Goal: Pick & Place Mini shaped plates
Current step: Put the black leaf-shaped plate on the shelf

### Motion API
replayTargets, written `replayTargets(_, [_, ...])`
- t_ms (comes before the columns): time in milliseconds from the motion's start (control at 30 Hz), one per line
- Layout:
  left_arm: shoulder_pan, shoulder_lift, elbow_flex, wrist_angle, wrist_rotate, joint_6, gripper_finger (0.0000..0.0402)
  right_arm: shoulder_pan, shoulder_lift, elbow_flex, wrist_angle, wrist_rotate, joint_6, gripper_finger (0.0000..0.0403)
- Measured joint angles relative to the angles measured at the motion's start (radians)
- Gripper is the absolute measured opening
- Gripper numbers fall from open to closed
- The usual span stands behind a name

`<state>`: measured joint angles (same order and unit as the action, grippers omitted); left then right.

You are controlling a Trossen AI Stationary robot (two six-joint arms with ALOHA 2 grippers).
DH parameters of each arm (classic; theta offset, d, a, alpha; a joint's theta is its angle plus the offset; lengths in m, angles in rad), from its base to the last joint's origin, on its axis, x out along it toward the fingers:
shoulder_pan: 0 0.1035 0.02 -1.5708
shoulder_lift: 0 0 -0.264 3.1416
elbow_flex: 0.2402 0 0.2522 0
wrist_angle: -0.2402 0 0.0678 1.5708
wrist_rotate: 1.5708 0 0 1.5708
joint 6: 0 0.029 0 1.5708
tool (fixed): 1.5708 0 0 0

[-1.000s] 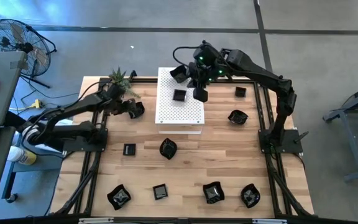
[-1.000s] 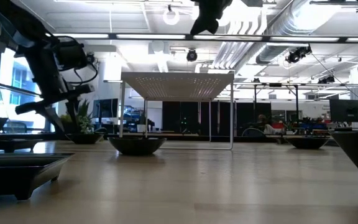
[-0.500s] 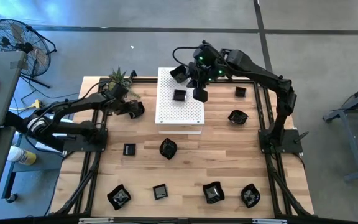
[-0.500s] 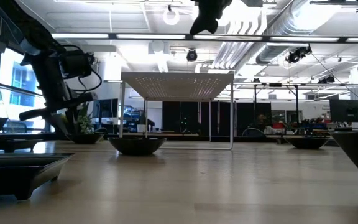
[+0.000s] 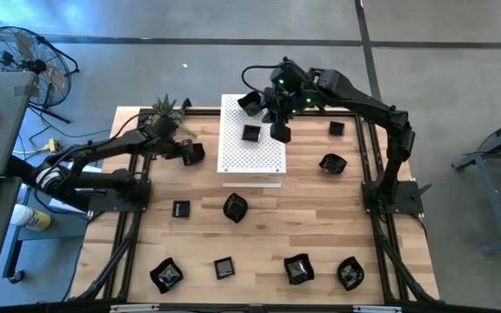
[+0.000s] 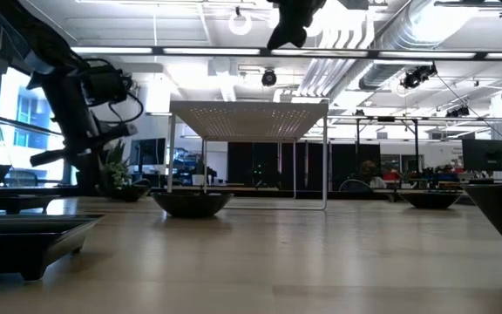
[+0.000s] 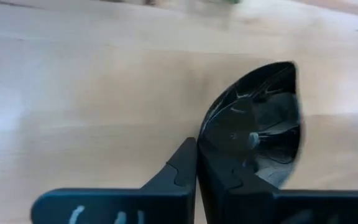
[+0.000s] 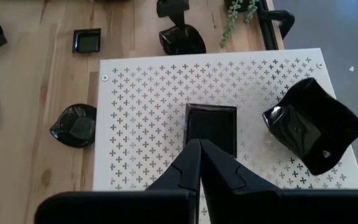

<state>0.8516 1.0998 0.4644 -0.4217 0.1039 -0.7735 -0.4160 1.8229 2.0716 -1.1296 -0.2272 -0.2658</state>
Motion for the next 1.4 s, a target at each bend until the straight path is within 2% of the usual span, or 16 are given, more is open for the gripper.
replayTargets(133, [0.000,-0.096,0.005,-0.012,0.052,0.037,0.0002,0.000,-0.020,0.000,-0.020,0.000,0.004,0.0006])
replayTargets(233, [0.000,-0.172,0.068,-0.097,0.056,0.091,0.0001,0.000,-0.063,0.000,-0.032,0.008,0.004,0.0005])
replayTargets(433, [0.000,-0.227,0.314,-0.323,0.027,0.264,0.0001,-0.014,-0.154,0.000,-0.081,0.054,0.035,0.0003])
replayTargets(567, [-0.001,-0.207,0.504,-0.461,0.066,0.385,0.0001,-0.023,-0.212,0.000,-0.113,0.060,0.062,0.0003])
replayTargets(700, [-0.002,-0.143,0.673,-0.575,0.178,0.474,0.0000,-0.023,-0.249,0.000,-0.126,0.069,0.065,0.0002])
replayTargets(833, [-0.043,-0.050,0.793,-0.616,0.283,0.518,0.0000,-0.023,-0.271,0.000,-0.136,0.055,0.060,0.0003])
replayTargets(1067, [-0.251,0.135,0.921,-0.616,0.281,0.504,0.0000,-0.023,-0.274,0.000,-0.183,0.053,0.038,0.0005])
replayTargets(1200, [-0.357,0.227,0.969,-0.614,0.233,0.452,0.0000,-0.023,-0.274,0.000,-0.184,0.052,0.023,0.0005])
replayTargets(1400, [-0.452,0.348,0.985,-0.496,0.221,0.357,0.0000,-0.023,-0.279,0.000,-0.234,0.053,-0.005,0.0003])
